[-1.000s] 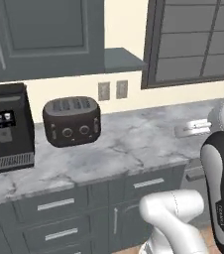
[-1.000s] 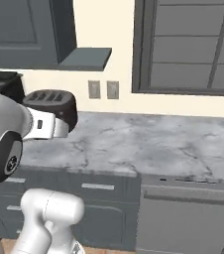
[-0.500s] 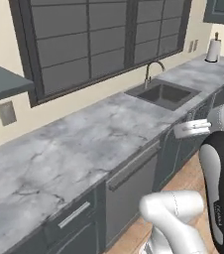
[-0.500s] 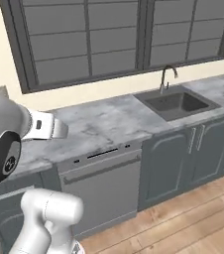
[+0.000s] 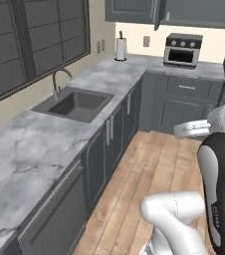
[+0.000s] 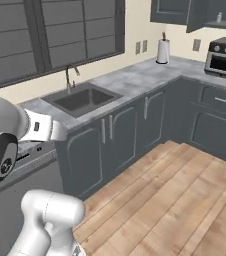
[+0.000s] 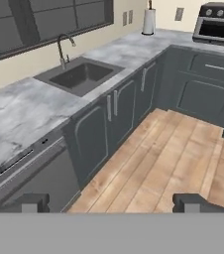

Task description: Take 2 condiments from the cabinet and move them on the counter near the stove.Make sure the condiments are lined up with each other, next to each other.

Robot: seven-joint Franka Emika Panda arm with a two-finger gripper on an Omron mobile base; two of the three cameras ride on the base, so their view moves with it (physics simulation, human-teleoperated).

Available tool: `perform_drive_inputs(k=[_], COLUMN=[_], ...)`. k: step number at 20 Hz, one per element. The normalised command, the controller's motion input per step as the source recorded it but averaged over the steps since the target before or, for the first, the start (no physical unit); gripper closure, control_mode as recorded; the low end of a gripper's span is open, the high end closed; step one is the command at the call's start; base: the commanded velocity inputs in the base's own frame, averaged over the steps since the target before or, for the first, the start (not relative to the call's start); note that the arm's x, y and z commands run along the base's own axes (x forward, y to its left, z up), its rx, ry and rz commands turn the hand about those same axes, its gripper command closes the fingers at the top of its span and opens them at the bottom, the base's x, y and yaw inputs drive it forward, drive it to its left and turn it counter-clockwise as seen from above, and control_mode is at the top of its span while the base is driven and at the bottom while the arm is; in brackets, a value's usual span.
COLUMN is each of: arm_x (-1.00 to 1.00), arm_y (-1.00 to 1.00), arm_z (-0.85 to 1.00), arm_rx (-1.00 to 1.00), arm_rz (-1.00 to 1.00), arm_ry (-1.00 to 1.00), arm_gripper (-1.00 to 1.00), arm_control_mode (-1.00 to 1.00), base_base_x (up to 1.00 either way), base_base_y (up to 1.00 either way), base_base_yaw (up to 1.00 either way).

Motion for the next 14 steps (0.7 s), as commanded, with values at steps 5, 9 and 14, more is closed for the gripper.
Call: perform_drive_inputs(k=[5,9,14], arm_x=[0.0,0.0,0.0], arm_y=[0.0,0.0,0.0], arm_z=[0.0,0.0,0.0], arm_rx=[0.0,0.0,0.0], arm_rz=[0.0,0.0,0.0], arm_ry=[0.0,0.0,0.0], arm_gripper=[-1.0,-1.0,-1.0], arm_control_mode=[1.0,1.0,1.0], base_base_x=[0.76,1.0,1.0], base_base_y=[-0.98,-0.97,-0.85], base_base_yaw=[-0.15,-0.06,-0.04])
